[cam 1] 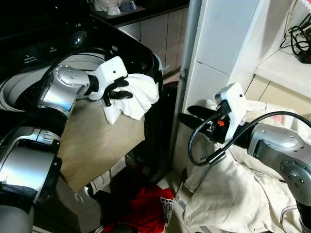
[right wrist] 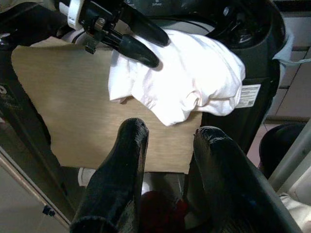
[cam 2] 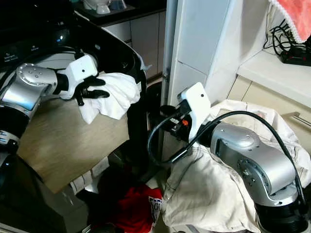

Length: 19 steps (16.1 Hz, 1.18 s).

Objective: Clothes washing

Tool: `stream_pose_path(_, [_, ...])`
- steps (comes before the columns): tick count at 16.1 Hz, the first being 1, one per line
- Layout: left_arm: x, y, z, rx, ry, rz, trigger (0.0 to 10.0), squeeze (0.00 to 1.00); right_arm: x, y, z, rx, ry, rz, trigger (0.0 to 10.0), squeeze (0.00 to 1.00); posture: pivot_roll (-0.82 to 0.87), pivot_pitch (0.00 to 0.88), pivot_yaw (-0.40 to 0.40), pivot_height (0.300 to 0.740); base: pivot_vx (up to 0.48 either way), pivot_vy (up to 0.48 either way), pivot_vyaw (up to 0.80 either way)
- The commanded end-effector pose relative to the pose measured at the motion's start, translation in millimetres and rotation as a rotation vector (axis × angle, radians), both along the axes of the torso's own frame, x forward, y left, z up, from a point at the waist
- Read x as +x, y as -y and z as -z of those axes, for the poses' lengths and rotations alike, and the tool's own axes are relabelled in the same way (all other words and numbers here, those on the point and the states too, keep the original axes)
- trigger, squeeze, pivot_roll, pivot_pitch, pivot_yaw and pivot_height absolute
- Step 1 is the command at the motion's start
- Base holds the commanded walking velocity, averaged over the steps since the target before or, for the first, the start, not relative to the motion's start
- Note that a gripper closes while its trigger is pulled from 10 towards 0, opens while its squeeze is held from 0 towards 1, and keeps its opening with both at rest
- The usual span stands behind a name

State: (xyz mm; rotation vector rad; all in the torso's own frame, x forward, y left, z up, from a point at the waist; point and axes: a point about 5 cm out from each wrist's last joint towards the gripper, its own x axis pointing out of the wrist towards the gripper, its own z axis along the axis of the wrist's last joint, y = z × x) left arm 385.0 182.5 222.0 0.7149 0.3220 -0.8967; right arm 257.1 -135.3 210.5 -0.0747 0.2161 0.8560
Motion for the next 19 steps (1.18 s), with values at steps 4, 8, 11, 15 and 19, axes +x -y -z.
stream_pose_path(4, [6.9, -9.5, 2.5, 0.057, 0.081, -0.139, 10.0, 0.0, -2.6, 0.1, -0.7, -0.026, 0.014, -0.011, 10.0, 0.0, -0.11, 0.0, 0.066, 0.74, 0.0, 0.0, 0.0])
stream_pose_path(8, [9.0, -15.2, 2.1, 0.079, 0.096, -0.201, 10.0, 0.0, -2.0, 0.8, -0.6, -0.034, 0.017, -0.013, 10.0, 0.0, -0.11, 0.0, 0.067, 0.74, 0.0, 0.0, 0.0])
stream_pose_path(11, [10.4, -20.6, 5.1, 0.106, 0.093, -0.244, 0.0, 0.0, -1.9, 1.1, -0.5, -0.039, 0.018, -0.016, 10.0, 0.0, -0.11, 0.0, 0.066, 0.74, 0.0, 0.0, 0.0])
stream_pose_path(15, [11.0, -22.2, 6.3, 0.112, 0.09, -0.259, 0.0, 0.0, -2.1, 0.8, -1.1, -0.042, 0.023, -0.025, 10.0, 0.0, -0.11, 0.0, 0.064, 0.74, 0.0, 0.0, 0.0])
stream_pose_path(19, [11.5, -24.1, 5.9, 0.119, 0.086, -0.268, 0.0, 0.0, -3.1, 0.3, -1.6, -0.032, 0.023, -0.04, 10.0, 0.0, -0.11, 0.0, 0.064, 0.74, 0.0, 0.0, 0.0])
